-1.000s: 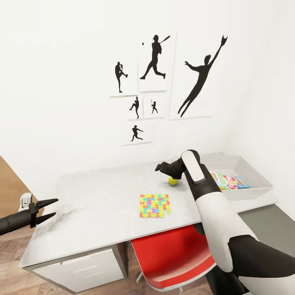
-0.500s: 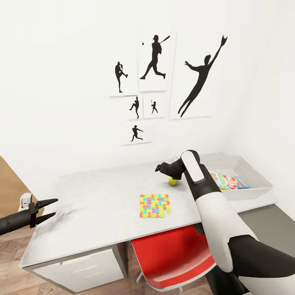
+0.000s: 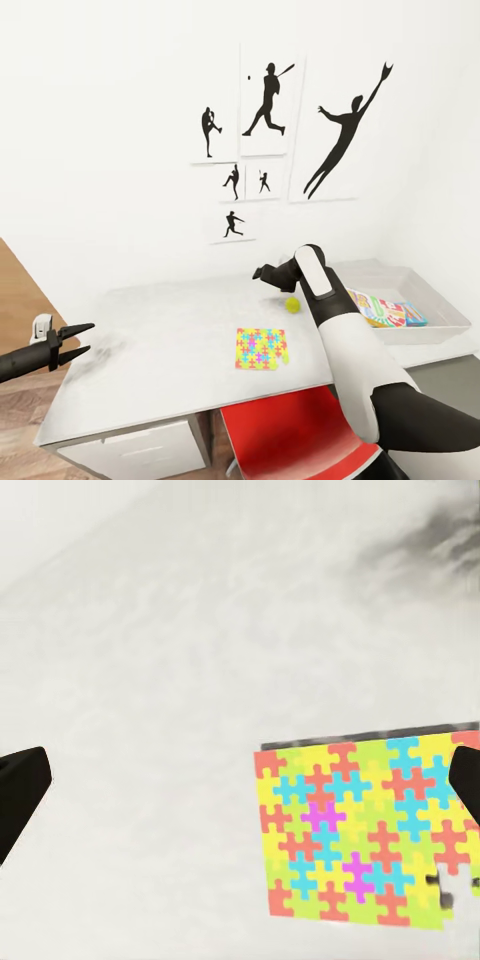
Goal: Put all the toys in the child's room - the three board games (two on the bed and one on the table), the two jigsaw puzzles on the table, and the tennis ball on the table - inside the toy box on the table in the child's room.
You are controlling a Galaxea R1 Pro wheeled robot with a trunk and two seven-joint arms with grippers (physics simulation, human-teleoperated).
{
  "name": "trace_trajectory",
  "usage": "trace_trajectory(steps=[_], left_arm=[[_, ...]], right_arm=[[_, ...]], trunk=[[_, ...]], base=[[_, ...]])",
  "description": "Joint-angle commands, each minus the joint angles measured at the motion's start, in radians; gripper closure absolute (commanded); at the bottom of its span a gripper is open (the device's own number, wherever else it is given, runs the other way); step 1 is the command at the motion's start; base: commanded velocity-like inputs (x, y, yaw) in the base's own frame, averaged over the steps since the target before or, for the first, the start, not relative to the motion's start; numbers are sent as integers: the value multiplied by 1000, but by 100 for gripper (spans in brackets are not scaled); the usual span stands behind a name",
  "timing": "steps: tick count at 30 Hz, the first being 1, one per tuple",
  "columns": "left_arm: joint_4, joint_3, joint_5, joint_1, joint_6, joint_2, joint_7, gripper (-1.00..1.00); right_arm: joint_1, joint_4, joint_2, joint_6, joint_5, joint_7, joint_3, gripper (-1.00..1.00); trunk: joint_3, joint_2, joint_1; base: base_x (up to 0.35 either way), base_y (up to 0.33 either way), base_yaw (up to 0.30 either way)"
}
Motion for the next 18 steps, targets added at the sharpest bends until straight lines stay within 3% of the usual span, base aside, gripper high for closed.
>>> trace_trajectory(steps=[1, 18], left_arm=[[0, 1, -3, -1, 3, 0, -4, -100], [-1, 2, -3, -1, 6, 1, -3, -100]], right_arm=[[-1, -1, 0, 2, -9, -10, 1, -100], [0, 0, 0, 1, -8, -10, -6, -100]], trunk=[[-1, -2, 1], [25, -2, 1]], base=[[31, -3, 127], [5, 0, 127]])
